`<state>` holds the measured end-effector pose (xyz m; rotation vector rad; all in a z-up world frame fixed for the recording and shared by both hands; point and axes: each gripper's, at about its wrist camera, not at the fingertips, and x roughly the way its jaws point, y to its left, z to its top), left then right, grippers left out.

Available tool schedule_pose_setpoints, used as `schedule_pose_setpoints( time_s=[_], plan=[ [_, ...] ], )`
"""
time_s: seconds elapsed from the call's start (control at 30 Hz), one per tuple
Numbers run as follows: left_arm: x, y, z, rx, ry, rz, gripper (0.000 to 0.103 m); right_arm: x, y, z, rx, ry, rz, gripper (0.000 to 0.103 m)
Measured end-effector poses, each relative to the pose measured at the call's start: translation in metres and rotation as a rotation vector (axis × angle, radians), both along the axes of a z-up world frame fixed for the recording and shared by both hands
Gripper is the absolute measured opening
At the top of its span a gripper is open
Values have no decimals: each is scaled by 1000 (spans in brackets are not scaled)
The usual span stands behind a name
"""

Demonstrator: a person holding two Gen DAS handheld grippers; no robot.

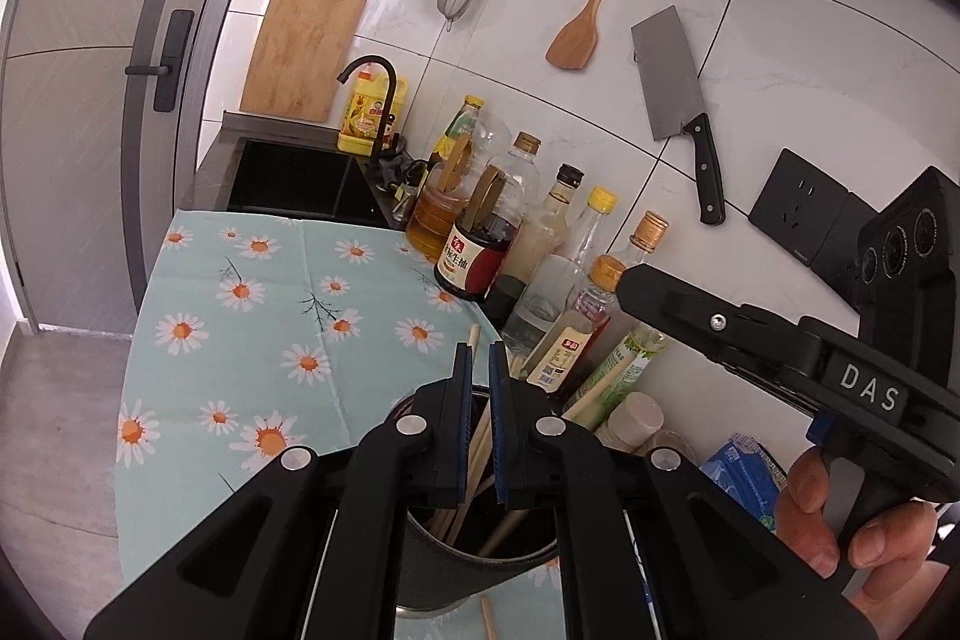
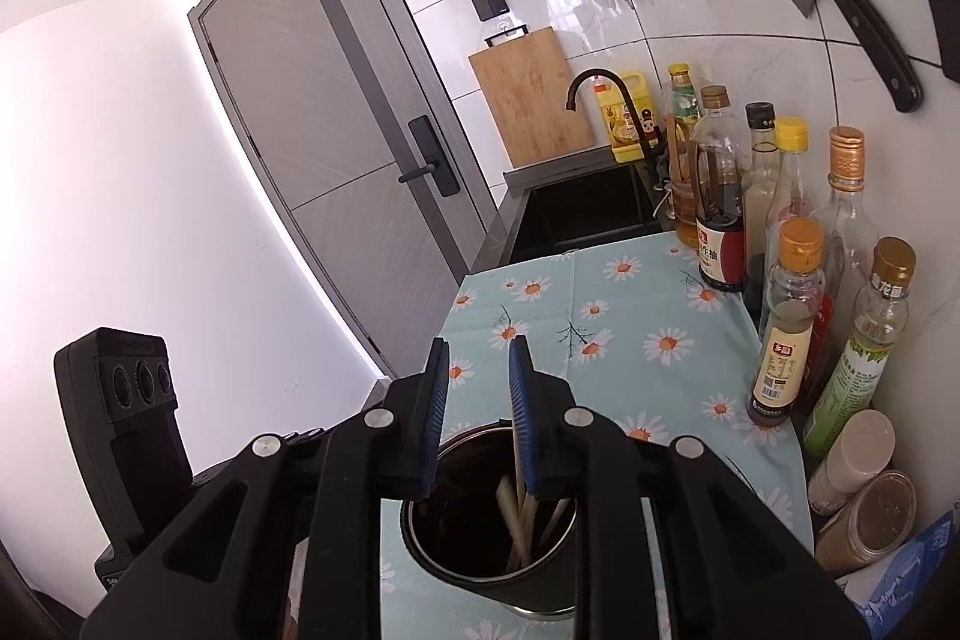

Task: Organize utensils
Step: 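Open both grippers to drop the chopsticks into the black holder, then move both open grippers back down to the remaining chopstick and spoons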

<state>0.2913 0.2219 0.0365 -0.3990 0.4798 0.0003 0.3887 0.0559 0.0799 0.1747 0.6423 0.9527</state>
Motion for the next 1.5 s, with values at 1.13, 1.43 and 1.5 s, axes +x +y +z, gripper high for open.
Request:
schedule_pose_setpoints(
  time_s=[1.13, 1.43, 1.5],
  plan=[
    [-98, -80, -24, 33, 246, -3, 24, -70, -100, -44, -10, 207, 93, 33],
    [-115, -90, -51, 45, 390, 45, 24, -79, -106, -95, -58, 373, 195, 33],
    [-121, -91, -57, 40, 421, 62, 24, -78, -107, -108, -52, 426, 217, 33]
  ],
)
